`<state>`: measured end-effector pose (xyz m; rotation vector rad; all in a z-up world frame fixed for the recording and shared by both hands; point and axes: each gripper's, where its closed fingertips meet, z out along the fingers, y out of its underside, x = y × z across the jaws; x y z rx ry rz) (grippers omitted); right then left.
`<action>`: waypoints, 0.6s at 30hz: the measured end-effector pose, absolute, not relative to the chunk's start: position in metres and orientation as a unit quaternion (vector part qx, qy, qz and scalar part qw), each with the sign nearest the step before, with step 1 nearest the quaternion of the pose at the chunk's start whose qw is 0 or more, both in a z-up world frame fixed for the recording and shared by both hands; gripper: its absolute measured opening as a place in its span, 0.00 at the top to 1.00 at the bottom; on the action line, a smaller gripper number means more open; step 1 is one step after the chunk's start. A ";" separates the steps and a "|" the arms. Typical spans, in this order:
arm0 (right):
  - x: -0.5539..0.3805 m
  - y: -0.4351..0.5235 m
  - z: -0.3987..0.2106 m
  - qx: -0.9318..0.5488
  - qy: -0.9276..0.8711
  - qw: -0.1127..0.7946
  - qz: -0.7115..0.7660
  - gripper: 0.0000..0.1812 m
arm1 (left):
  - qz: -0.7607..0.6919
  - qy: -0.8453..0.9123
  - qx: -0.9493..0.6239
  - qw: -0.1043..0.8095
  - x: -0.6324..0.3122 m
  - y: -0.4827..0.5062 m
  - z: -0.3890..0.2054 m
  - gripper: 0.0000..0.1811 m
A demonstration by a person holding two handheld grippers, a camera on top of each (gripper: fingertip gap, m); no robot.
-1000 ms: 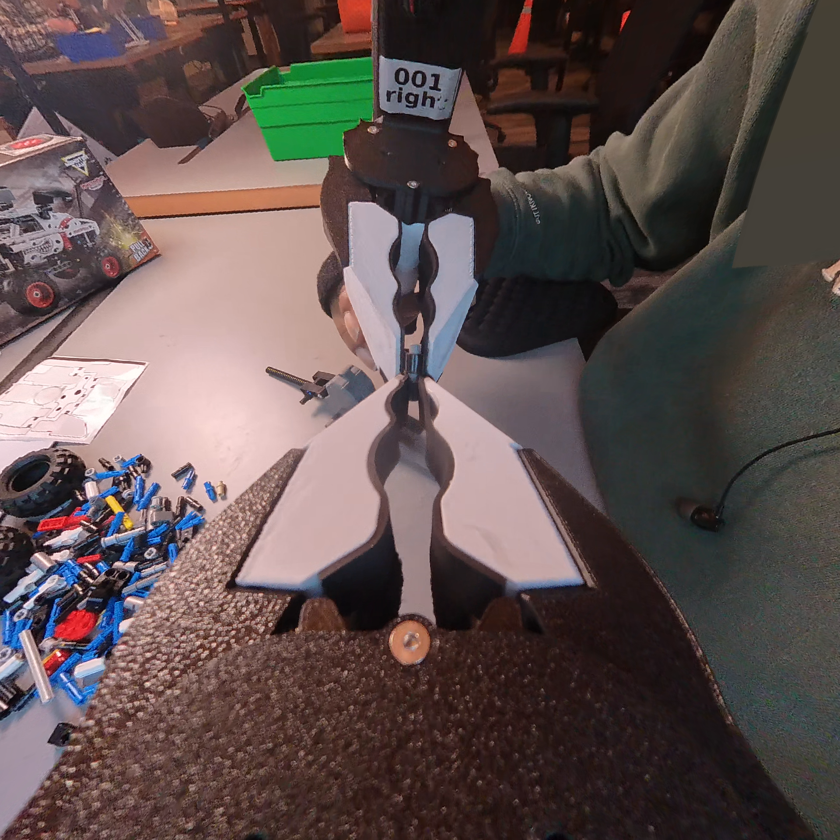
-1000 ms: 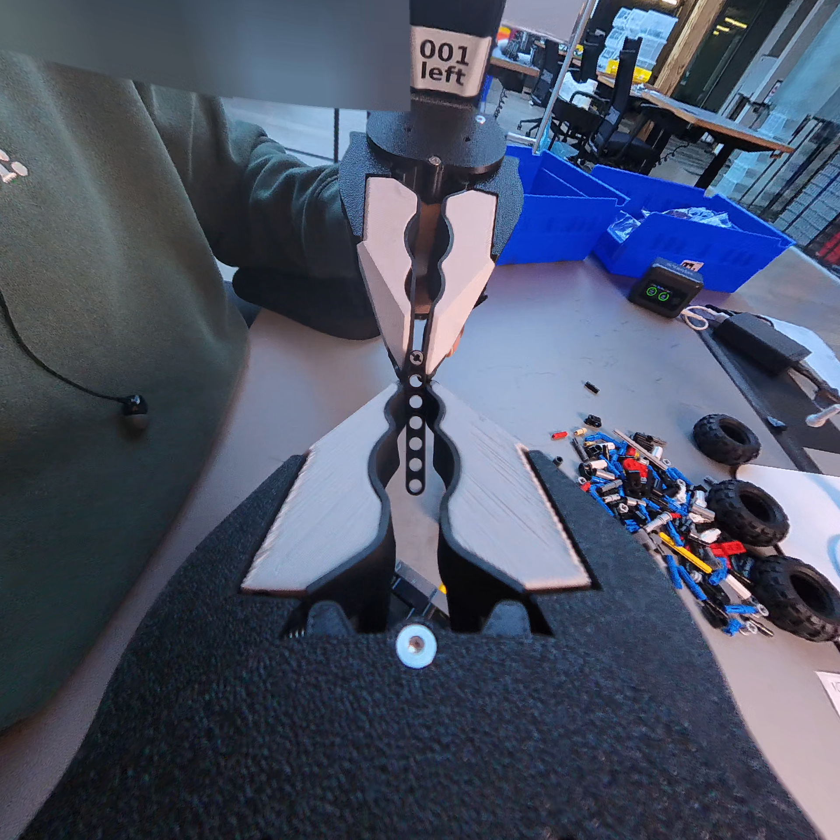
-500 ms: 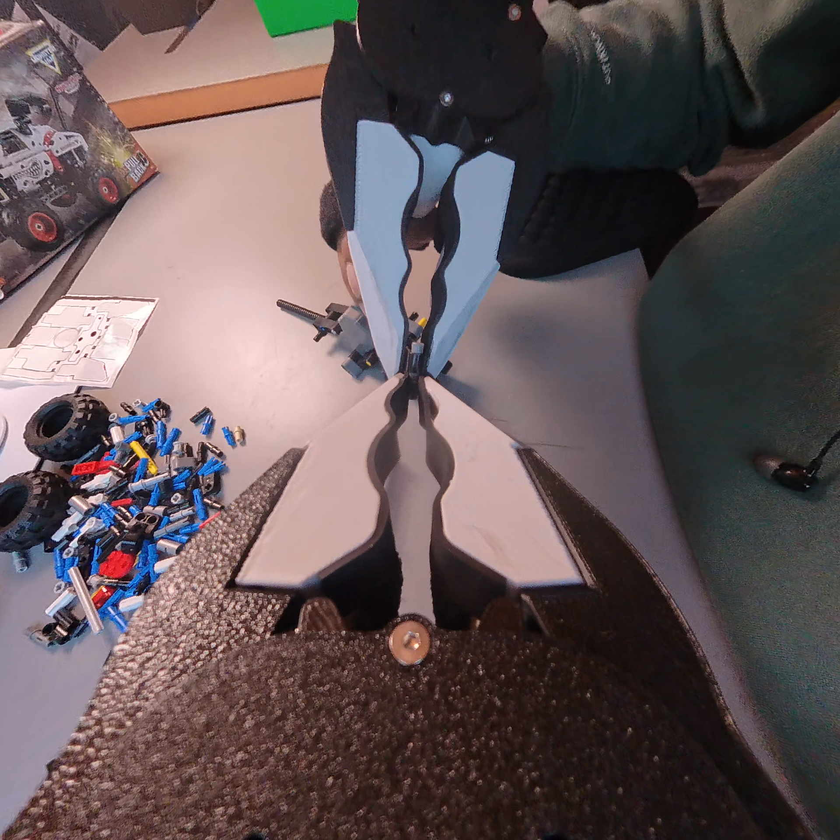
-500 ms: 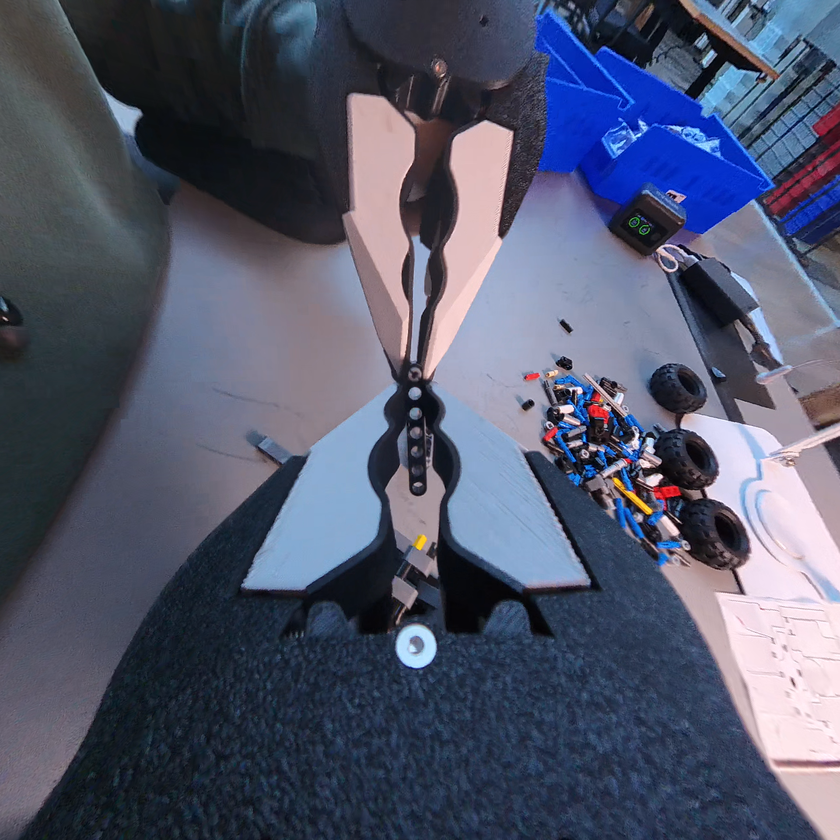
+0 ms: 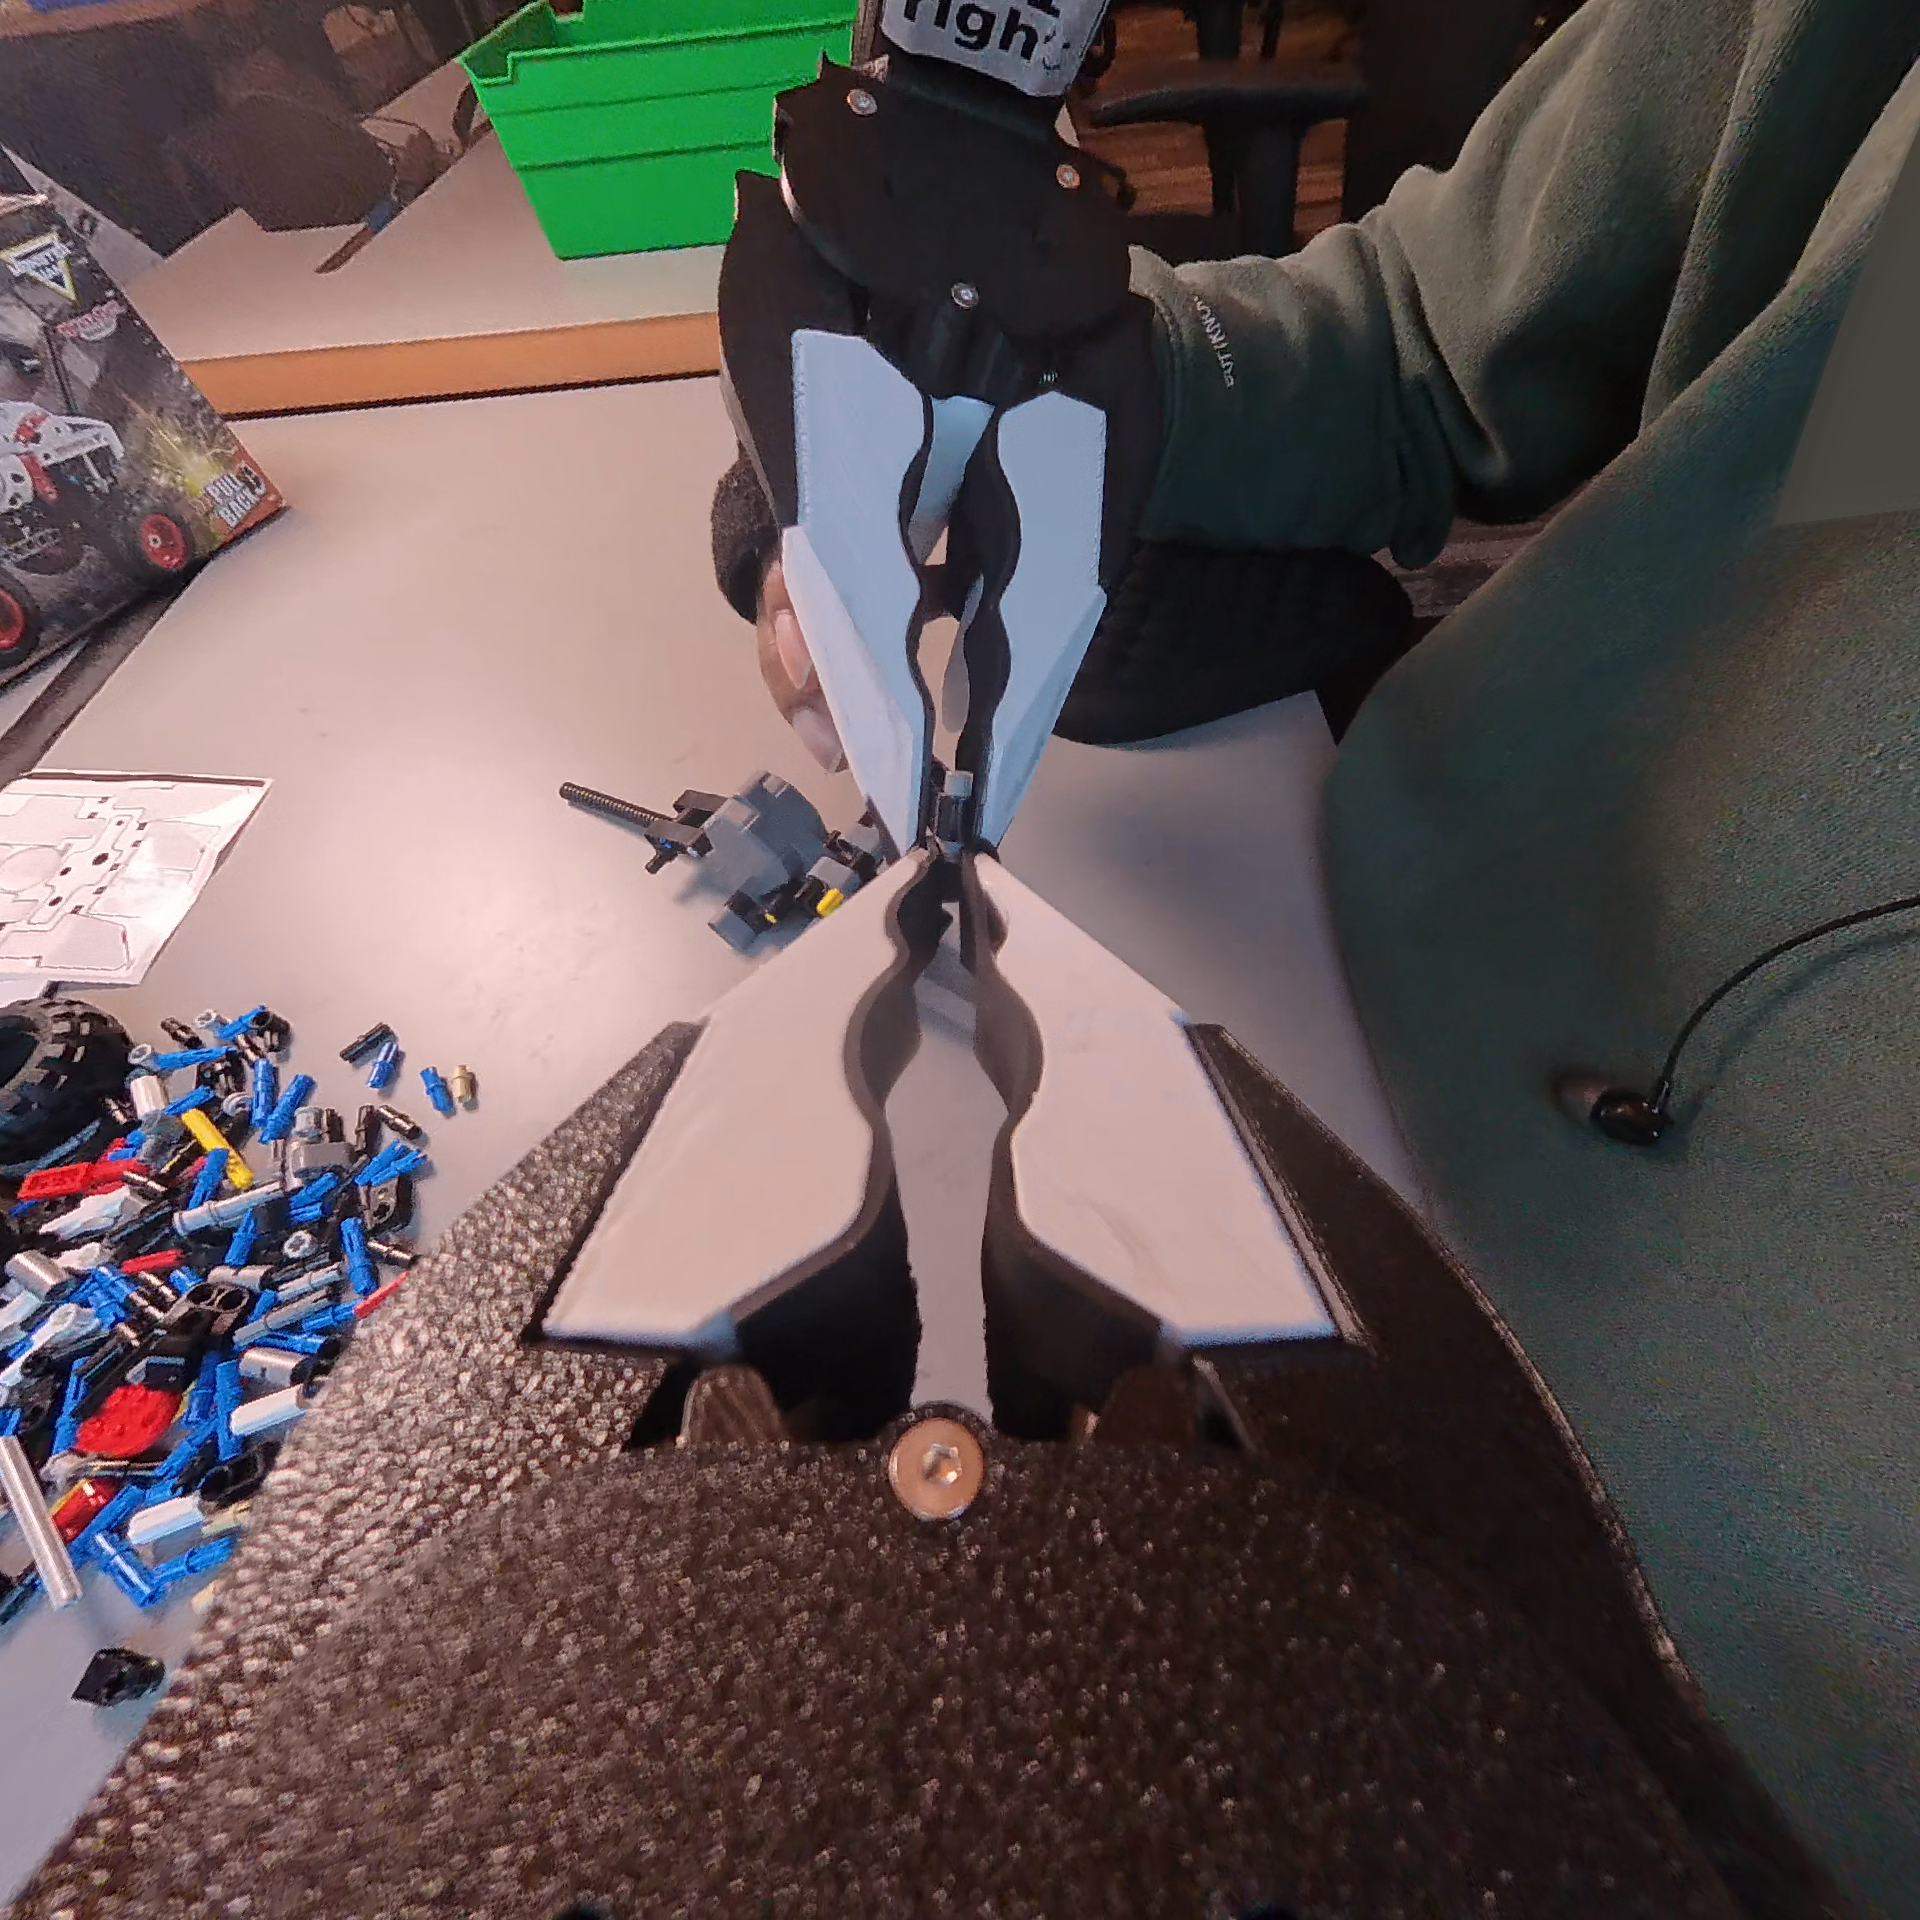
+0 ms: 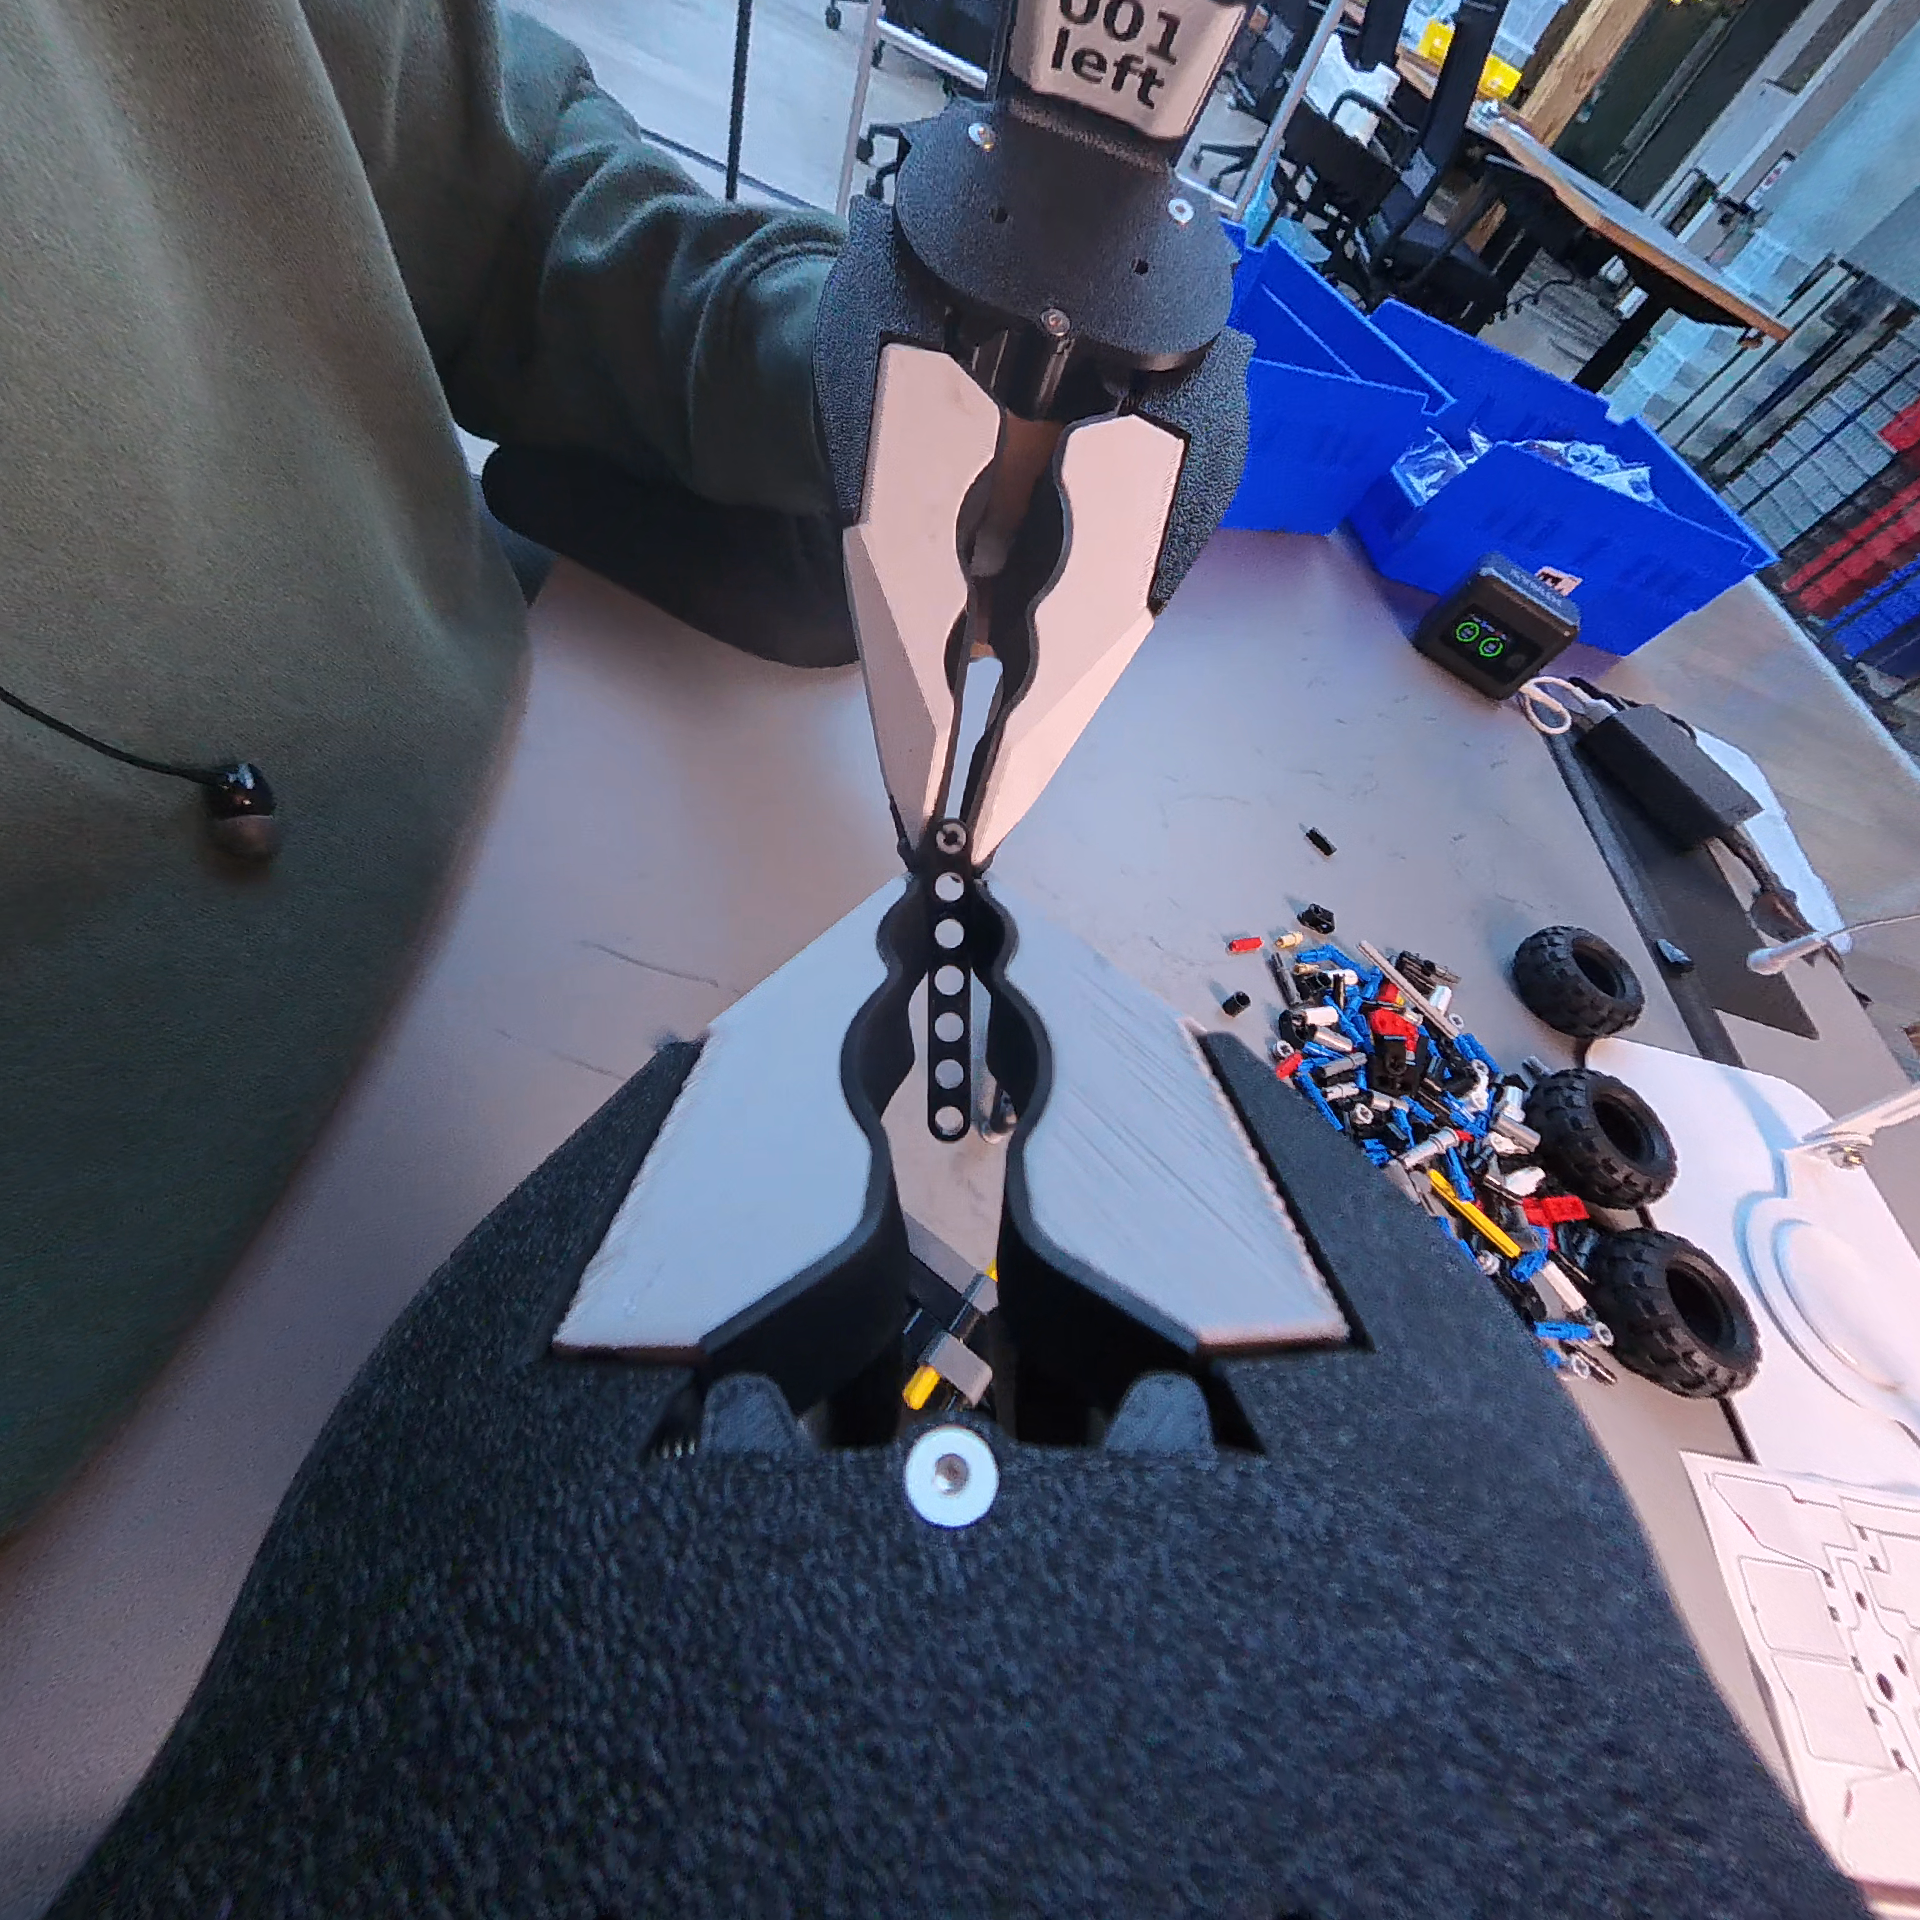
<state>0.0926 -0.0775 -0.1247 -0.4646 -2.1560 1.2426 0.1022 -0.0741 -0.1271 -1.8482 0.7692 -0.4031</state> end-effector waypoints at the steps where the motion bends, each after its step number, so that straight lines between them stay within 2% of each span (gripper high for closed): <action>1: 0.093 -0.078 -0.124 -0.174 -0.813 0.295 0.470 0.97 | -0.170 0.323 -0.771 0.522 0.103 -0.075 -0.127 0.98; 16: 0.102 -0.080 -0.111 -0.188 -0.776 0.254 0.546 0.98 | -0.198 0.314 -0.762 0.531 0.108 -0.077 -0.128 0.99; 18: 0.106 -0.081 -0.101 -0.181 -0.763 0.260 0.564 0.97 | -0.175 0.314 -0.781 0.511 0.101 -0.075 -0.140 1.00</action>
